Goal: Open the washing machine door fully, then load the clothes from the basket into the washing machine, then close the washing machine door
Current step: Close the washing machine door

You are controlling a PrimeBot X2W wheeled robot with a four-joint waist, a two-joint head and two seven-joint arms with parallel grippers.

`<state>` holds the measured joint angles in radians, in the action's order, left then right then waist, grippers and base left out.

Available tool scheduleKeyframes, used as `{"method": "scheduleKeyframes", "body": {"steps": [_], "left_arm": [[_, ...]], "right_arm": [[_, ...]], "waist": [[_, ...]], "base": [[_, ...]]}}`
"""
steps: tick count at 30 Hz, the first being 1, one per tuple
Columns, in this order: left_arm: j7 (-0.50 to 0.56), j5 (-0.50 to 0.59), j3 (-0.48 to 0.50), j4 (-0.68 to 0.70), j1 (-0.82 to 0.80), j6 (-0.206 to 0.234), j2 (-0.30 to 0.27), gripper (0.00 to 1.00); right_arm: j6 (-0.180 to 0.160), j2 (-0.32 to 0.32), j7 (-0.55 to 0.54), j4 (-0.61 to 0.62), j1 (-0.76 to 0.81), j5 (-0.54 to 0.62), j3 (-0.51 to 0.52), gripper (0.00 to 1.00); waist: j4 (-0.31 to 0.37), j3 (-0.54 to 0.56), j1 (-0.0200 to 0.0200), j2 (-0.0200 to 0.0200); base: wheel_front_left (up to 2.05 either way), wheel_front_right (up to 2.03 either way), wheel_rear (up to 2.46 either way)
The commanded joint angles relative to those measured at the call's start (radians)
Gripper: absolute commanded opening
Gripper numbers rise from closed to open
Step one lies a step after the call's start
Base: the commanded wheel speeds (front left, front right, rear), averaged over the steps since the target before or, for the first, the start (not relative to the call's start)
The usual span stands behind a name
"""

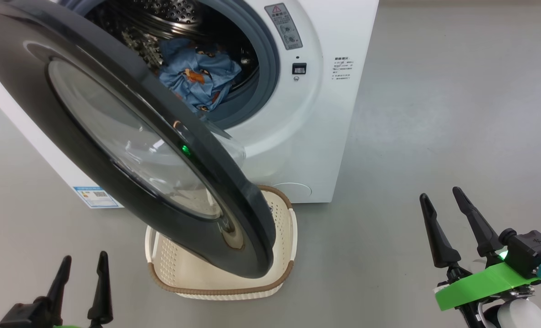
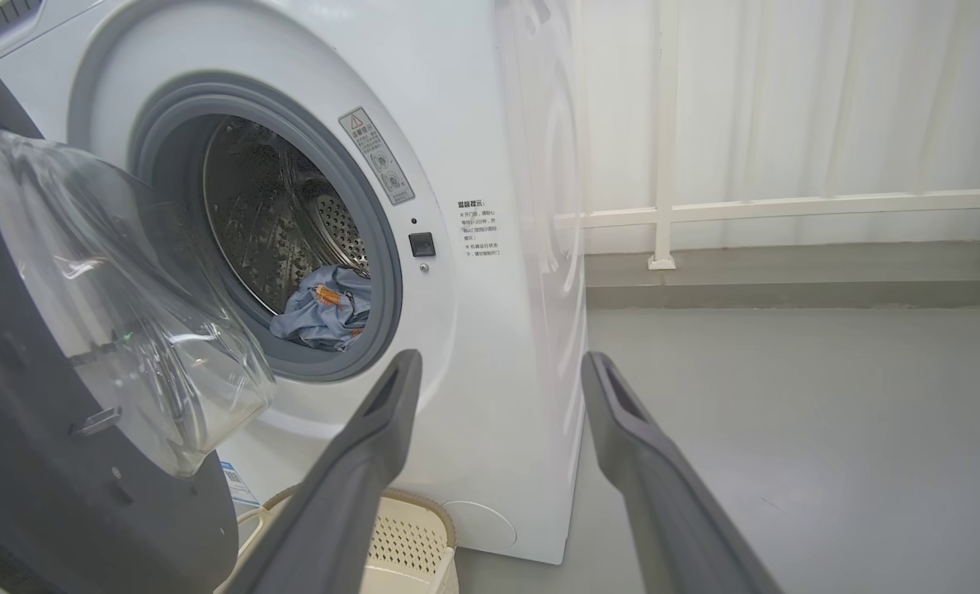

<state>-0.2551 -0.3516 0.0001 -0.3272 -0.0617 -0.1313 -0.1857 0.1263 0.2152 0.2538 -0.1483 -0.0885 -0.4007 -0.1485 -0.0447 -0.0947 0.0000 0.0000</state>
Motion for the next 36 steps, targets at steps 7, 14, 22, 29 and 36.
{"method": "scheduleKeyframes", "body": {"steps": [7,14,22,29,36], "left_arm": [[-0.007,0.029,0.041,0.016,-0.010,0.001,-0.006,1.00],[-0.007,0.034,0.035,0.018,-0.013,0.001,-0.001,1.00],[-0.007,0.043,0.033,0.018,-0.008,0.001,0.011,1.00],[-0.007,0.053,0.031,0.030,0.002,0.001,0.019,1.00],[-0.007,0.059,0.019,0.053,0.005,0.001,0.030,1.00]], "right_arm": [[0.004,0.009,0.008,0.020,-0.017,0.007,-0.011,1.00],[0.004,0.006,0.008,0.012,-0.019,0.000,-0.017,0.40],[0.004,0.000,0.008,0.025,-0.047,-0.023,-0.038,0.00],[0.004,-0.008,0.008,0.106,-0.125,-0.033,-0.101,0.00],[0.004,-0.021,0.008,0.219,-0.216,-0.045,-0.212,0.00]], "waist": [[-0.006,-0.004,0.0000,0.0000],[-0.015,-0.001,0.0000,0.0000],[-0.033,0.013,0.0000,0.0000],[-0.052,0.032,0.0000,0.0000],[-0.082,0.046,0.0000,0.0000]], "base": [[0.00,0.00,0.00],[0.00,0.00,0.00],[0.00,0.00,0.00],[0.00,0.00,0.00],[0.00,0.00,0.00]]}}
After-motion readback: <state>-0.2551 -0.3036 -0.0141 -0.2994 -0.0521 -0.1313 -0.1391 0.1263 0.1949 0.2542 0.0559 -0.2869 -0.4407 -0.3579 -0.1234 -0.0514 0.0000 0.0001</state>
